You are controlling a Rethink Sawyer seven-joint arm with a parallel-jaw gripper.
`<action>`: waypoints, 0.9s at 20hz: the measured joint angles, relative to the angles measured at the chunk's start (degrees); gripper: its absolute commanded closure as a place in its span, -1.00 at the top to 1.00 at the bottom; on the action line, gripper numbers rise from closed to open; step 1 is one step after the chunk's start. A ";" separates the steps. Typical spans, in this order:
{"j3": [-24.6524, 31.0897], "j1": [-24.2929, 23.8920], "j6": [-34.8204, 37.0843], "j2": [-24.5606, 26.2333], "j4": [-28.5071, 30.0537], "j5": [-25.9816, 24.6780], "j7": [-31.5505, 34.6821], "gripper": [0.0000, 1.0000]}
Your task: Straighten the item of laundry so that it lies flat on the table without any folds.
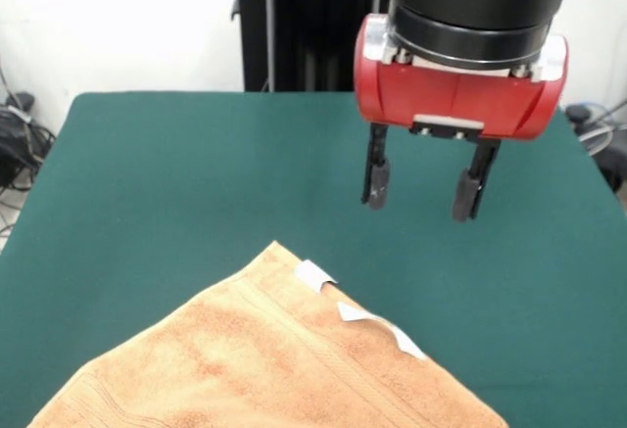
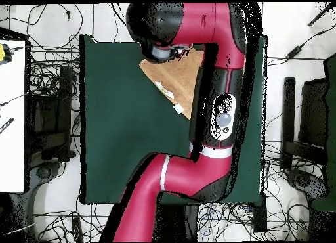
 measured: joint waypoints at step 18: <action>0.02 -1.59 -15.18 0.24 6.28 0.29 0.00 1.00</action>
